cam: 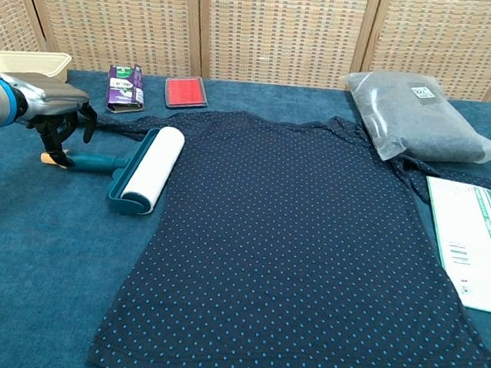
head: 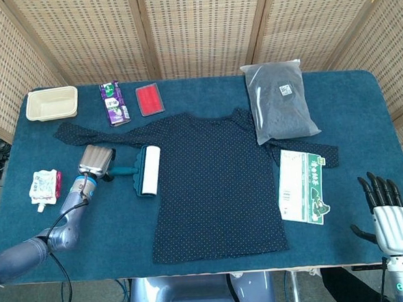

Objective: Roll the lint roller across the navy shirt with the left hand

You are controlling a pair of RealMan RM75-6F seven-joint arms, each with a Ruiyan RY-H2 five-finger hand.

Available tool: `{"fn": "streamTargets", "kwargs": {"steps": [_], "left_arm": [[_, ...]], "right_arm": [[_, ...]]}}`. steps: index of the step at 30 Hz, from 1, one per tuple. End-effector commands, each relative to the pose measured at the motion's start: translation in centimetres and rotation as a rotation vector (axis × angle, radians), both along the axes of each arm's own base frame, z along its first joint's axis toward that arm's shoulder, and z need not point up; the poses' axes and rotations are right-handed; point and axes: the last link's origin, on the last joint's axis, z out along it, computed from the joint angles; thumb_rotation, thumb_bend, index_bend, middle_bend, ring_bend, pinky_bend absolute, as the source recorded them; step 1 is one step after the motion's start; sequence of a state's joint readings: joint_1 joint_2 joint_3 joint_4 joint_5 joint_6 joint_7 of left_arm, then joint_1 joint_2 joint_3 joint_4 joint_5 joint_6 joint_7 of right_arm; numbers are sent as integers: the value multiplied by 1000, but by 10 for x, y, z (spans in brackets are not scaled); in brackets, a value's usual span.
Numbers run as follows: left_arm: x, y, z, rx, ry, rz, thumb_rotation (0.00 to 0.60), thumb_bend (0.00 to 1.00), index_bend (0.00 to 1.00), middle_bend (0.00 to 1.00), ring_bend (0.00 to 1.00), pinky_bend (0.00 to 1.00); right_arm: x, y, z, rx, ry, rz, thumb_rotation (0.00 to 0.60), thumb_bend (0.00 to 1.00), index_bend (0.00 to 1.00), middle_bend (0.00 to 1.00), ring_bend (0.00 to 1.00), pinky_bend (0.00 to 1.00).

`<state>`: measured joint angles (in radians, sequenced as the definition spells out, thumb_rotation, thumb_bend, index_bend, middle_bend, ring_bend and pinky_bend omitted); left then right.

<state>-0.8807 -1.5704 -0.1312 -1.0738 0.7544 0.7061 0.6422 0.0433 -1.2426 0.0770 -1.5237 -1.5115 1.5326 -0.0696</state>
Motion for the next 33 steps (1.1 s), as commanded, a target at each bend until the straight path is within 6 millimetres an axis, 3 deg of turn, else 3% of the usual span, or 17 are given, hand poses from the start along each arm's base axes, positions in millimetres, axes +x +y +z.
{"fn": "streamTargets", "kwargs": {"steps": [1,13,20,25,27,33], "left_arm": [[2,0,-5,-12,5,-6,600,236,422,679,594,649],[-1,1,-22,-41,31,-4,600,264,461,679,594,649],[-7,-2,-29,-50,50,-4,600,499,512,679,593,649],[-9,-6,-33,-55,65,-15,600,830,749,681,594,649],[-5,-5,-31,-43,60,-30,600,895,801,685,594,649],[19,3,-2,1,61,-108,600,958,848,696,595,645]], "right_arm": [[0,0,0,0,0,0,600,113,0,0,0,0],[-1,0,0,-4,4,-4,600,113,0,0,0,0],[0,1,1,-4,3,2,600,113,0,0,0,0],[2,1,2,-8,0,8,600,113,0,0,0,0],[3,1,2,-9,-1,10,600,113,0,0,0,0],[4,2,2,-6,-5,16,600,113,0,0,0,0]]}}
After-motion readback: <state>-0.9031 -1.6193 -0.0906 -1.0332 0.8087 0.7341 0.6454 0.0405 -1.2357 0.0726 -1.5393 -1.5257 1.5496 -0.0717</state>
